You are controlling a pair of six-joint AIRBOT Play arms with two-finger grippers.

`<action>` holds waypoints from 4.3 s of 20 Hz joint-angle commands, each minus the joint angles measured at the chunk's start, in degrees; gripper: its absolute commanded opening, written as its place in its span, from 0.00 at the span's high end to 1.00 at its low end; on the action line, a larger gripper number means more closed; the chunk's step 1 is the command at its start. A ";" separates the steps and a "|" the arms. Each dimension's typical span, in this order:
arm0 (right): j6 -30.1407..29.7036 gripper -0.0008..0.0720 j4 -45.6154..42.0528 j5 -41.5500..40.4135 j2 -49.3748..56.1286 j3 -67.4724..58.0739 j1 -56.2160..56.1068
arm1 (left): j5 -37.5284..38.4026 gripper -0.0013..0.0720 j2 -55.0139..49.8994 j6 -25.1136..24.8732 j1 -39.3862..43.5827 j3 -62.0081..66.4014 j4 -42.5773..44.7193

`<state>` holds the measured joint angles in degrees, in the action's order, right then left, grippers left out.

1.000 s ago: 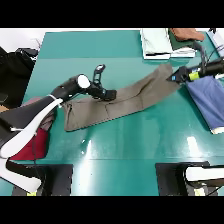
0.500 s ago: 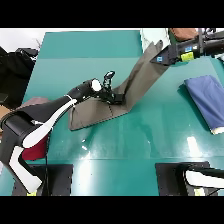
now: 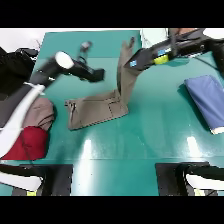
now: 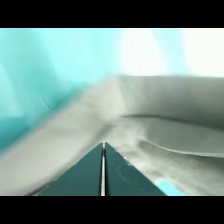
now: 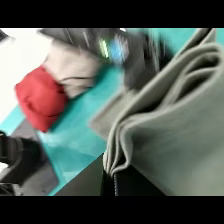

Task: Fold the shirts.

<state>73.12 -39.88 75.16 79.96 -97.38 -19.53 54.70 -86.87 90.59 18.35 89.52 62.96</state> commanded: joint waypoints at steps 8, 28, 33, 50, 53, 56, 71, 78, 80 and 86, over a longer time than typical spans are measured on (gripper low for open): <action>-7.19 0.52 2.80 -25.22 18.84 -4.70 -28.22 | 5.57 0.95 25.88 -0.20 -18.86 0.24 13.57; -4.48 0.23 5.35 -11.72 22.64 22.97 3.91 | 2.40 0.95 18.53 -1.05 -3.63 0.07 12.90; -4.66 0.63 9.25 -12.41 32.06 11.15 -4.76 | 2.80 0.95 18.47 -1.05 -3.61 0.07 11.63; -0.02 0.97 -12.63 -5.75 8.41 4.81 38.99 | -2.40 0.95 18.47 -1.88 6.32 0.07 9.20; -0.02 0.97 -11.61 -7.58 7.30 4.76 49.83 | -2.43 0.95 18.47 -1.66 6.32 0.07 8.13; -0.09 0.97 -7.74 -10.84 7.37 4.76 56.24 | -2.40 0.95 18.47 0.59 6.32 0.07 8.11; -0.72 0.97 -12.48 -5.14 7.04 -14.99 58.36 | -0.96 0.95 18.47 0.98 6.32 0.07 7.30; -0.70 0.97 -15.91 -3.19 -3.65 0.46 64.50 | 0.26 0.95 18.47 0.39 6.32 0.07 7.32; -0.68 0.97 -18.23 -2.58 -7.85 7.85 67.78 | 0.24 0.95 18.47 0.39 6.32 0.07 7.32; -0.70 0.95 -28.87 -1.40 -17.20 29.18 76.83 | 0.28 0.95 18.47 -1.07 6.32 0.07 7.32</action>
<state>72.40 -63.29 72.97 66.59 -77.23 53.36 54.92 -68.38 90.13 24.67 89.56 70.26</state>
